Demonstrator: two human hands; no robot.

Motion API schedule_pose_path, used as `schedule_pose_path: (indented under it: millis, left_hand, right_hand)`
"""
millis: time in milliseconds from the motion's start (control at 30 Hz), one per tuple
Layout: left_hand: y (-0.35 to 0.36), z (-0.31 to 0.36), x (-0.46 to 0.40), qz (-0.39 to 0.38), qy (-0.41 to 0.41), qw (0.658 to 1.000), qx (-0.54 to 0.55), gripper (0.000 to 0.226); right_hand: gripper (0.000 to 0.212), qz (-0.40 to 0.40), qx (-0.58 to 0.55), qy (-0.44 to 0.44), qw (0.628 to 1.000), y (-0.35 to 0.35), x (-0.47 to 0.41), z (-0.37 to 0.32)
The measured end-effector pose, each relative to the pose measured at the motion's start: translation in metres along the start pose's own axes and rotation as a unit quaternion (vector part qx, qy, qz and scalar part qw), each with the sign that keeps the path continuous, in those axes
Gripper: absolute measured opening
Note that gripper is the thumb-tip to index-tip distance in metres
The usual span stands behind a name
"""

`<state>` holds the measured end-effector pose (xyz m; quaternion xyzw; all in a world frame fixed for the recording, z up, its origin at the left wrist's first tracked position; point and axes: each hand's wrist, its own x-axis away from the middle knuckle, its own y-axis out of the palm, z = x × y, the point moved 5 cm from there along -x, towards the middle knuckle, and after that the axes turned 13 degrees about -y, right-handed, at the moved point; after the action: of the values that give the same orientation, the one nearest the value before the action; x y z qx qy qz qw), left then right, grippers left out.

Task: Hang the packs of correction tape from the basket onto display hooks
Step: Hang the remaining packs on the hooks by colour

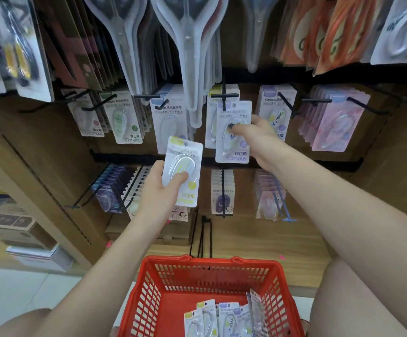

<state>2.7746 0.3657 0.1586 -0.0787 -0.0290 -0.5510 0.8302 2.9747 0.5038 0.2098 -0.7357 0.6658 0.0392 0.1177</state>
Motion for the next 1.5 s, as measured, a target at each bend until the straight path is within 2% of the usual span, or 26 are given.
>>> schedule_pose_path:
  millis: [267,467,600,867,1167,1367,1500]
  left_hand:
    - [0.012,0.012,0.012,-0.092,0.034,0.995,-0.001,0.019]
    - [0.028,0.036,0.027,-0.149,0.111,0.982,0.024,0.025]
    - [0.039,0.048,0.024,-0.128,0.123,0.984,0.020,0.014]
    - [0.047,0.048,0.017,-0.090,0.109,0.990,0.022,0.009]
    - [0.056,0.052,0.013,-0.068,0.093,0.993,-0.002,0.007]
    - [0.066,0.053,-0.001,-0.063,0.078,0.994,-0.041,0.018]
    - [0.074,0.055,-0.014,-0.063,0.069,0.994,-0.060,0.019]
  right_hand:
    - [0.034,0.032,0.044,-0.012,0.998,-0.012,0.002,0.013]
    - [0.027,0.061,-0.044,-0.069,0.995,-0.047,0.054,0.017]
    - [0.025,0.069,-0.058,-0.108,0.990,-0.066,0.072,0.008]
    - [0.032,0.034,-0.052,-0.172,0.983,-0.079,0.093,-0.016]
    - [0.025,0.093,-0.102,-0.143,0.980,-0.086,0.097,-0.019]
    - [0.012,0.124,-0.112,-0.145,0.975,-0.086,0.099,-0.017]
    - [0.012,0.140,-0.113,-0.137,0.974,-0.091,0.103,-0.008]
